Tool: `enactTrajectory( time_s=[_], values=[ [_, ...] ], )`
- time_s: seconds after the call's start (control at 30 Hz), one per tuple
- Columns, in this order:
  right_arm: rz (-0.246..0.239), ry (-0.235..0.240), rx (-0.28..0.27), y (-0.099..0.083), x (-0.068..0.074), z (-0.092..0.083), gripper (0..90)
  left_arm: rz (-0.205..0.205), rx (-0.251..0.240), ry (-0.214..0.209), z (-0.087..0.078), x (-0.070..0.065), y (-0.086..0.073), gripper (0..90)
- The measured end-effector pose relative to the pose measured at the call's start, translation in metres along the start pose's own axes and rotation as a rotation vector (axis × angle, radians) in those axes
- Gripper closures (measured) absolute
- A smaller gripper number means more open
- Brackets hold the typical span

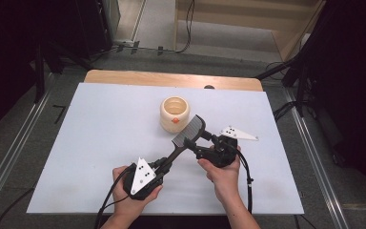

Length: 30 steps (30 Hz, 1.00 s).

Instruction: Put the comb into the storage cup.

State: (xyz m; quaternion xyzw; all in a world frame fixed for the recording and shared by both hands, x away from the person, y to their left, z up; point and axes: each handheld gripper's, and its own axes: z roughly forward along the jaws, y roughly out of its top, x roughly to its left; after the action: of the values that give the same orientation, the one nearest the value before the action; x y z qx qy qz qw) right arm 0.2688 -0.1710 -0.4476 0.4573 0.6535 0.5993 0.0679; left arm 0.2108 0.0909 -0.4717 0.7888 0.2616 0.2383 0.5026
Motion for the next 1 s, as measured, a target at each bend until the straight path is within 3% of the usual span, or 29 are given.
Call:
enactTrajectory(
  time_s=[0.1, 0.17, 0.23, 0.3, 0.43, 0.6, 0.67, 0.7, 0.73, 0.8, 0.83, 0.87, 0.9, 0.93, 1.0],
  values=[
    [0.016, -0.001, 0.014, -0.001, 0.000, 0.002, 25.2, 0.013, -0.003, -0.009, 0.001, -0.002, 0.000, 72.9],
    [0.037, 0.022, 0.022, -0.002, 0.000, 0.003, 32.2, 0.021, -0.004, -0.012, 0.001, -0.004, 0.000, 72.9],
    [0.056, 0.016, 0.032, -0.002, -0.001, 0.005, 39.7, 0.026, -0.010, -0.015, 0.001, -0.005, -0.001, 72.9],
    [0.068, 0.020, 0.032, -0.003, -0.002, 0.006, 41.7, 0.033, -0.010, -0.017, 0.001, -0.006, -0.001, 72.9],
    [0.115, 0.060, 0.043, -0.007, -0.006, 0.008, 53.6, 0.044, -0.006, -0.024, 0.002, -0.006, -0.002, 72.9],
    [0.137, 0.135, 0.046, -0.011, -0.008, 0.008, 74.7, 0.047, -0.002, -0.049, 0.005, -0.006, -0.003, 72.6],
    [0.167, 0.224, 0.026, -0.011, -0.010, 0.006, 83.5, 0.046, 0.002, -0.058, 0.006, -0.005, -0.004, 70.5],
    [0.157, 0.220, 0.023, -0.011, -0.007, 0.004, 83.7, 0.016, -0.009, -0.091, 0.007, -0.002, -0.006, 63.2],
    [0.114, 0.154, 0.035, -0.010, -0.004, 0.003, 83.8, 0.004, -0.016, -0.100, 0.006, 0.000, -0.006, 58.5],
    [0.111, 0.176, 0.032, -0.009, -0.004, 0.002, 83.9, -0.004, -0.020, -0.096, 0.005, 0.002, -0.005, 44.1],
    [0.108, 0.202, 0.023, -0.009, -0.005, 0.001, 83.9, -0.017, -0.025, -0.092, 0.004, 0.004, -0.005, 44.1],
    [0.062, 0.170, 0.018, -0.008, -0.002, -0.002, 84.0, -0.036, -0.031, -0.102, 0.003, 0.007, -0.005, 36.0],
    [0.062, 0.170, 0.018, -0.008, -0.002, -0.002, 84.0, -0.055, -0.039, -0.107, 0.001, 0.011, -0.005, 36.0],
    [0.021, 0.155, 0.018, -0.007, 0.002, -0.004, 84.0, -0.070, -0.042, -0.104, 0.000, 0.014, -0.005, 30.2],
    [0.007, 0.153, 0.016, -0.007, 0.003, -0.005, 84.0, -0.103, -0.050, -0.122, -0.003, 0.022, -0.007, 27.8]
  ],
)
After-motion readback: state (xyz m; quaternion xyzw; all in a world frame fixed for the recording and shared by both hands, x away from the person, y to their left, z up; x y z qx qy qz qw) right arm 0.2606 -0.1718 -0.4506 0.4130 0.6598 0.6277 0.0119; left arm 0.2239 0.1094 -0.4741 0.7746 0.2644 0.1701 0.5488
